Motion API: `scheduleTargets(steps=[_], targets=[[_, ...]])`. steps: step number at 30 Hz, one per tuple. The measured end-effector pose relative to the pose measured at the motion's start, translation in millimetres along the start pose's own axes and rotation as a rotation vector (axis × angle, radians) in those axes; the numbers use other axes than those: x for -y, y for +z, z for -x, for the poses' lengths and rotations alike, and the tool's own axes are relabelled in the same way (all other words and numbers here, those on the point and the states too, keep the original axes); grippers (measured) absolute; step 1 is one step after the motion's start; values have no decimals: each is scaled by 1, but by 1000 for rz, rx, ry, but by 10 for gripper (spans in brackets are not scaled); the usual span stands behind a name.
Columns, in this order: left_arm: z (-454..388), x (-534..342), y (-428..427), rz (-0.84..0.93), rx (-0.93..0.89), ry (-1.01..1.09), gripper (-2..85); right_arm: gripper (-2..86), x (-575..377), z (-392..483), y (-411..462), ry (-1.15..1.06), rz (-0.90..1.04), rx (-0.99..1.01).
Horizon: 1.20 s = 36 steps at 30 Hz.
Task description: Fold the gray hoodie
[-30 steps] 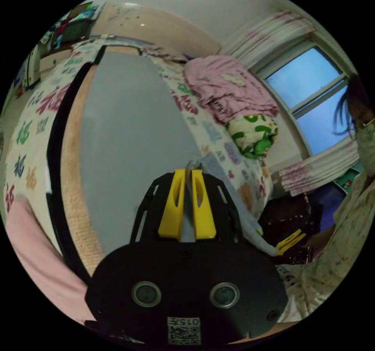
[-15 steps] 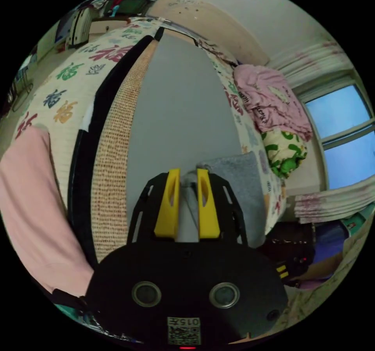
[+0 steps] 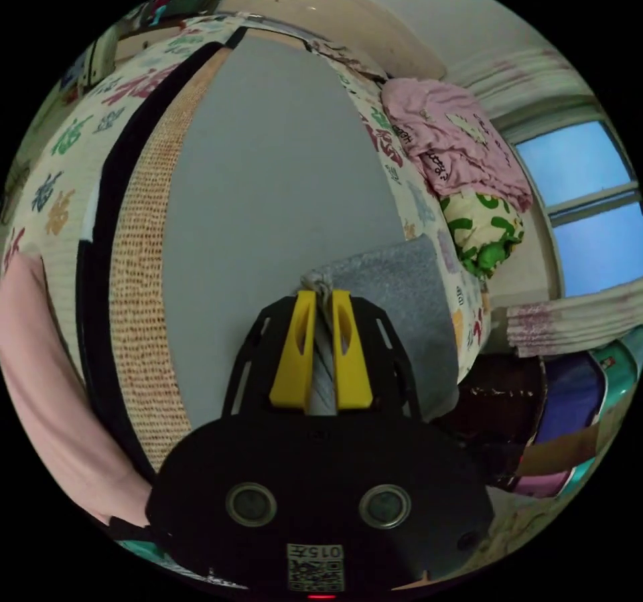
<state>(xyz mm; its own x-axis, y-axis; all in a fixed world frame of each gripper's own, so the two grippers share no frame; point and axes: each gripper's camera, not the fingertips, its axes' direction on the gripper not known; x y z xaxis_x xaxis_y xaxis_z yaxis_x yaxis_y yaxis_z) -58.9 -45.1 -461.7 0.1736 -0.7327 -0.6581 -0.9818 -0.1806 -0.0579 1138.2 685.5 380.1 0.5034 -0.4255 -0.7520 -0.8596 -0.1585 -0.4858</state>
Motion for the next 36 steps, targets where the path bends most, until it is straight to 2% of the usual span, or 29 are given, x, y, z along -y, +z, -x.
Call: scheduleTargets(steps=[3,7,13,16,19,21,23,25,28,32,36], targets=[[-9,-24,0,-11,49,31,25,31,3,-1,-37,18,-48,184],[-12,-59,17,-9,169,49,24,30,20,24,-69,-137,-70,134],[-6,-105,61,2,216,74,43,64,82,17,-46,-33,45,162],[-4,-131,71,-3,220,56,56,110,93,30,-68,-175,53,154],[10,-159,78,-16,185,-25,82,100,92,25,-107,-249,-23,219],[22,-185,81,-35,146,-100,109,97,93,1,-138,-218,-99,369],[31,-207,85,-47,97,-137,125,107,97,-55,-179,-91,-246,534],[38,-230,93,-50,15,-172,146,109,102,-110,-203,46,-367,576],[50,-269,117,-33,-142,-228,175,125,115,-198,-228,277,-498,530],[72,-327,144,-77,-179,-340,172,149,153,-264,-235,394,-499,490],[87,-371,159,-116,-245,-378,158,156,198,-277,-217,389,-397,598]])
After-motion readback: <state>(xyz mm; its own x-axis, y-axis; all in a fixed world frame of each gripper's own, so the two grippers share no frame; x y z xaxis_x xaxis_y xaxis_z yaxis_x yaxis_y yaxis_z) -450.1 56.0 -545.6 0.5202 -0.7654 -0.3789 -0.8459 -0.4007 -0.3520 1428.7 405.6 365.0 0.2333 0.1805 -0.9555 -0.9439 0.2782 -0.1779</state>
